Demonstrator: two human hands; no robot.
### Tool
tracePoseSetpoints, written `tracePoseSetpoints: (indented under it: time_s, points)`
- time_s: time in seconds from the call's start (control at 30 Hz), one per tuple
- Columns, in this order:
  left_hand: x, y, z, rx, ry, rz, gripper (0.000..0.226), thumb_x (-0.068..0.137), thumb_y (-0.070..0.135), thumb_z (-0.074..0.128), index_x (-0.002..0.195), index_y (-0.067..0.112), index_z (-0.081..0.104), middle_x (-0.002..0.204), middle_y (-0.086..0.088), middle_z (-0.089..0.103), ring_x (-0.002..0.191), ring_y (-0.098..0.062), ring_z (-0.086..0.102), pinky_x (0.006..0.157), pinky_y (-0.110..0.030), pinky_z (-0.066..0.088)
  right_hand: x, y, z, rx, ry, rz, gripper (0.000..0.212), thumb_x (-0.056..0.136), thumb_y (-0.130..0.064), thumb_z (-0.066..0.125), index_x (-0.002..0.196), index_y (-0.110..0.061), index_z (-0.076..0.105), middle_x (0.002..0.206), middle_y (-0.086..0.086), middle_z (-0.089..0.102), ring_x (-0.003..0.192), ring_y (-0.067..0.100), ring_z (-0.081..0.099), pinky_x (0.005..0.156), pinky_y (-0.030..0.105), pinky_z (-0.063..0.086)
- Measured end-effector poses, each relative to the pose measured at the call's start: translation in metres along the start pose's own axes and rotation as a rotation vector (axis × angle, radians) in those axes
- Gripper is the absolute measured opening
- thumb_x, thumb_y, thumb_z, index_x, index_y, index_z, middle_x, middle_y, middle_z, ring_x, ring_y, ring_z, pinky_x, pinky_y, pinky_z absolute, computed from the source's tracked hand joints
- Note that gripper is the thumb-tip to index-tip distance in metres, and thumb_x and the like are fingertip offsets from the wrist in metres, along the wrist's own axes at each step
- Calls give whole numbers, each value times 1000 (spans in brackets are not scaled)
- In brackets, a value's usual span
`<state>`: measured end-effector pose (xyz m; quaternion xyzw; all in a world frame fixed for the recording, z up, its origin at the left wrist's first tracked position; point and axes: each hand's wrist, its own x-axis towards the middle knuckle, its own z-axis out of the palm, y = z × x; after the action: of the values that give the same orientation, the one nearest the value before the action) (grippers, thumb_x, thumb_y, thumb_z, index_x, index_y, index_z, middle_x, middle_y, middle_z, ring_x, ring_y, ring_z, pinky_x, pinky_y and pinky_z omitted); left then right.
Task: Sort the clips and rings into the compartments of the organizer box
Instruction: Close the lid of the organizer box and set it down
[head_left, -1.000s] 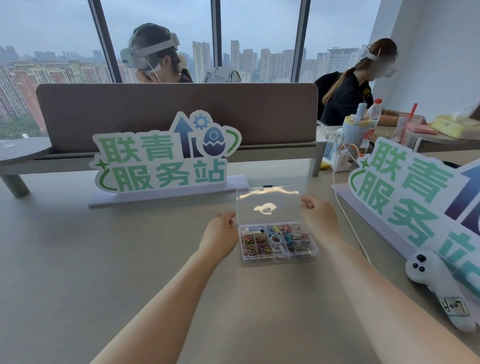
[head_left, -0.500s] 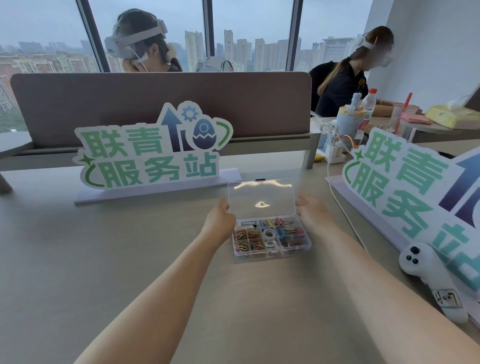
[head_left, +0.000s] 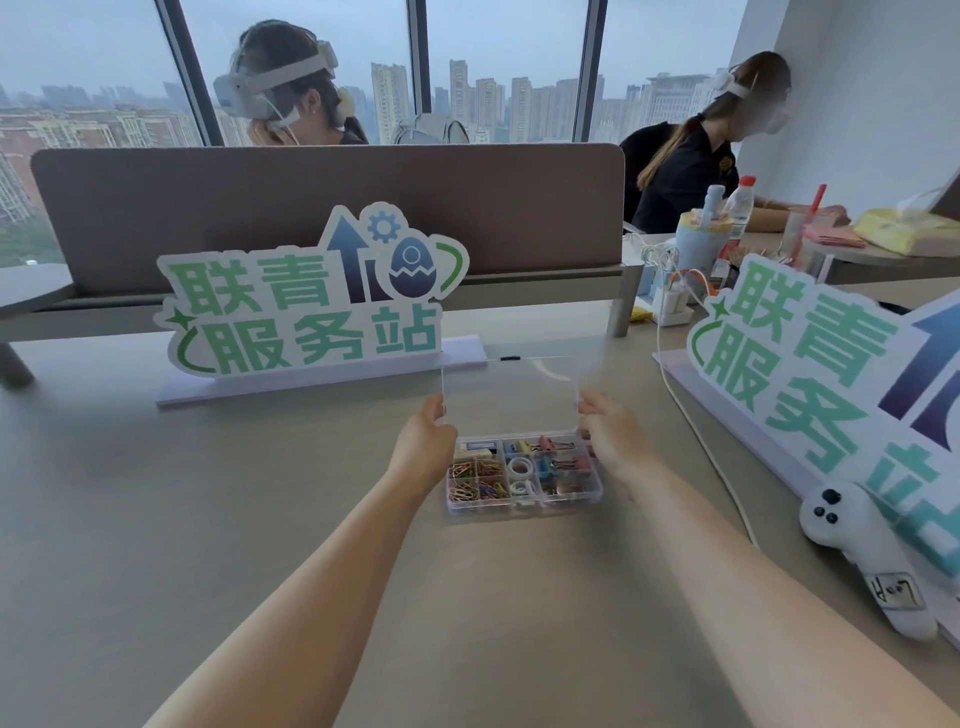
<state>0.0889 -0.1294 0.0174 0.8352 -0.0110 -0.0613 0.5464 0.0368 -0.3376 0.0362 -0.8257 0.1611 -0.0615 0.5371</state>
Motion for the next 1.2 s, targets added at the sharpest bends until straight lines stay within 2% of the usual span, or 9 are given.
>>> tracePoseSetpoints:
  time_s: [0.1, 0.23, 0.37, 0.43, 0.53, 0.7, 0.87, 1.03, 1.2]
  points:
    - [-6, -4, -10, -71, 49, 2, 45, 97, 19, 39, 143, 18, 39, 139, -4, 51, 124, -26, 49, 108, -48, 40, -6, -4, 7, 78, -18, -12, 41, 97, -4, 39, 136, -13, 51, 123, -3, 55, 115, 21, 52, 97, 35, 43]
    - [-15, -8, -22, -113, 124, 41, 40, 99, 37, 33, 131, 19, 49, 125, -4, 57, 116, -27, 53, 104, -50, 42, -11, -6, 17, 183, -40, -7, 24, 102, -20, 38, 95, -30, 58, 128, 28, 55, 117, 47, 52, 101, 58, 43]
    - [-23, -14, -30, -225, 144, 43, 48, 97, 54, 27, 118, 22, 57, 117, -6, 62, 103, -30, 61, 96, -51, 48, -13, -4, 25, 230, -46, -1, 42, 100, -41, 39, 111, -3, 53, 117, 33, 54, 112, 50, 53, 99, 60, 41]
    - [-30, -12, -33, -301, 141, 52, 47, 99, 52, 26, 115, 20, 57, 113, -8, 63, 99, -29, 62, 87, -43, 53, -12, 0, 27, 226, -40, -15, 45, 98, -46, 40, 111, -7, 55, 101, 23, 57, 102, 42, 59, 100, 55, 43]
    - [-37, -12, -35, -387, 125, 65, 44, 103, 43, 24, 116, 14, 55, 103, -2, 62, 88, -16, 63, 69, -25, 49, -16, 2, 29, 238, -33, -30, 45, 100, -49, 37, 112, -12, 58, 106, 18, 60, 102, 36, 59, 93, 48, 48]
    - [-46, -16, -37, -418, 115, 44, 43, 102, 44, 30, 116, 11, 55, 102, -4, 63, 92, -18, 62, 80, -29, 49, -27, 6, 27, 212, -4, -67, 67, 95, -63, 35, 107, -1, 57, 112, 27, 60, 102, 42, 58, 92, 50, 47]
    - [-53, -25, -39, -330, 110, 29, 37, 99, 42, 40, 107, 10, 59, 107, -12, 62, 103, -22, 59, 91, -39, 50, -34, 14, 26, 200, -19, -58, 60, 90, -66, 44, 111, -14, 65, 116, 9, 66, 109, 26, 60, 99, 46, 46]
    - [-61, -29, -38, -260, 101, 1, 25, 93, 36, 52, 96, 14, 62, 98, -10, 66, 94, -25, 61, 94, -51, 50, -37, 23, 28, 154, 18, -125, 42, 91, -40, 59, 71, -4, 53, 66, 4, 53, 69, 16, 51, 63, 32, 35]
    - [-68, -33, -37, -232, 105, -2, 28, 74, 40, 57, 91, 20, 67, 90, -1, 71, 87, -22, 67, 88, -48, 54, -38, 30, 29, 111, -35, -157, 12, 86, -34, 65, 85, -22, 70, 95, -3, 69, 83, 10, 65, 71, 23, 46]
